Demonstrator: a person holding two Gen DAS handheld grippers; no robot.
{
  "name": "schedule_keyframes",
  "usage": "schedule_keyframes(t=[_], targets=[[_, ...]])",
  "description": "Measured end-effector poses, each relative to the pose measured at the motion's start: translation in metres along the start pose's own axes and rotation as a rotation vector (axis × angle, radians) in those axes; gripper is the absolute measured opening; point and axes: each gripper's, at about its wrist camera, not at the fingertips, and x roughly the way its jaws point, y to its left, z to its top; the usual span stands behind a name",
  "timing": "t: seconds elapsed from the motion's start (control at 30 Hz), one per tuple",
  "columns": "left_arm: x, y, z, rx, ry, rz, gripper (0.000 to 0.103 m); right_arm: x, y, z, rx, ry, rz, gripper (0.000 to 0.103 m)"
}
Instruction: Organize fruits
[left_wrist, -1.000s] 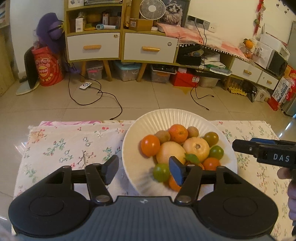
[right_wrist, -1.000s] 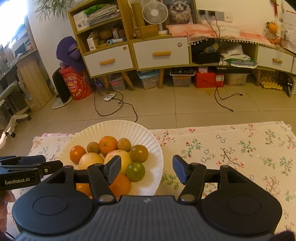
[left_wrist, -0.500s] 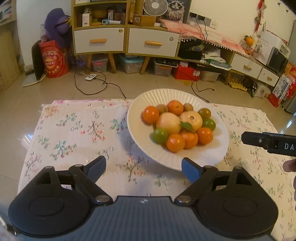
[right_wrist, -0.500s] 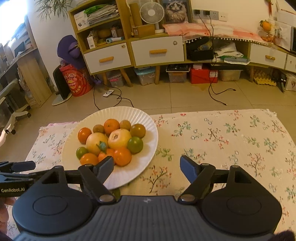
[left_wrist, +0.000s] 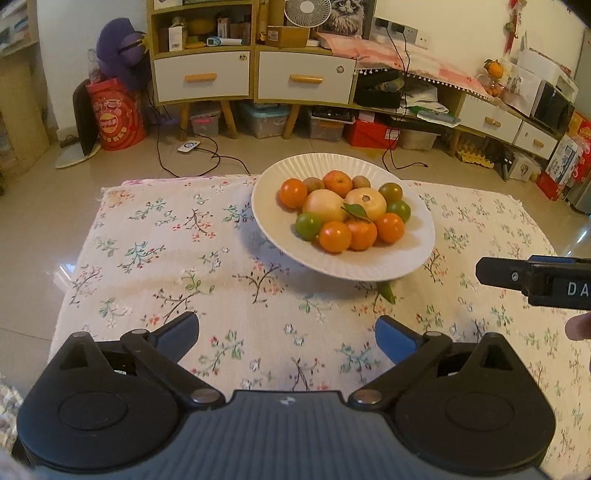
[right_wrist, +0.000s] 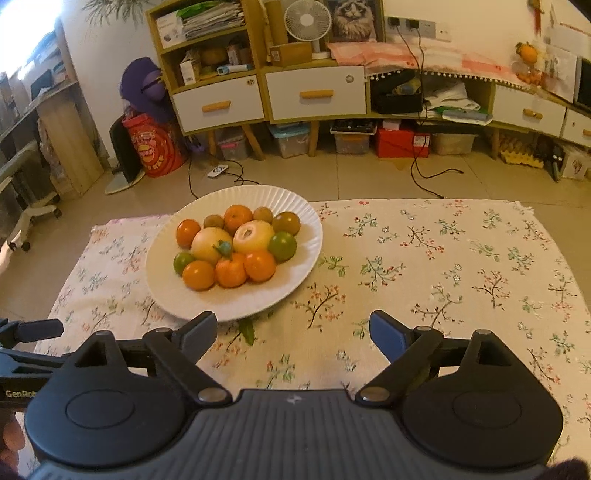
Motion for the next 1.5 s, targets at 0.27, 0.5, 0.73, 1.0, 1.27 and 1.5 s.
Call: schedule_keyframes(t=[0.27, 0.5, 0.73, 1.0, 1.27, 1.5], targets=[[-0.018, -0.008, -0.013, -0.012, 0.04, 0.002, 0.086, -0.017, 0.013, -0.016, -0.029, 0.039, -0.053, 0.094], [-0.034, -0.009, -0.018, -0.038, 0.028, -0.003, 0.086, -0.026, 0.014, -0.028, -0.033, 0.049, -0.088, 0.096], [-0.031, -0.016, -0.015, -0.03, 0.04, 0.034, 0.086, -0.02, 0.02, -0.029, -0.059, 0.056, -0.113, 0.097], [-0.025, -0.022, -0.012, -0.01, 0.047, 0.072, 0.086, -0.016, 0.025, -0.028, -0.062, 0.064, -0.12, 0.098], [-0.027, -0.023, -0.013, -0.001, 0.043, 0.087, 0.086, -0.018, 0.025, -0.028, -0.058, 0.069, -0.125, 0.098], [-0.027, -0.021, -0.012, -0.013, 0.046, 0.094, 0.086, -0.016, 0.026, -0.027, -0.065, 0.071, -0.123, 0.099]])
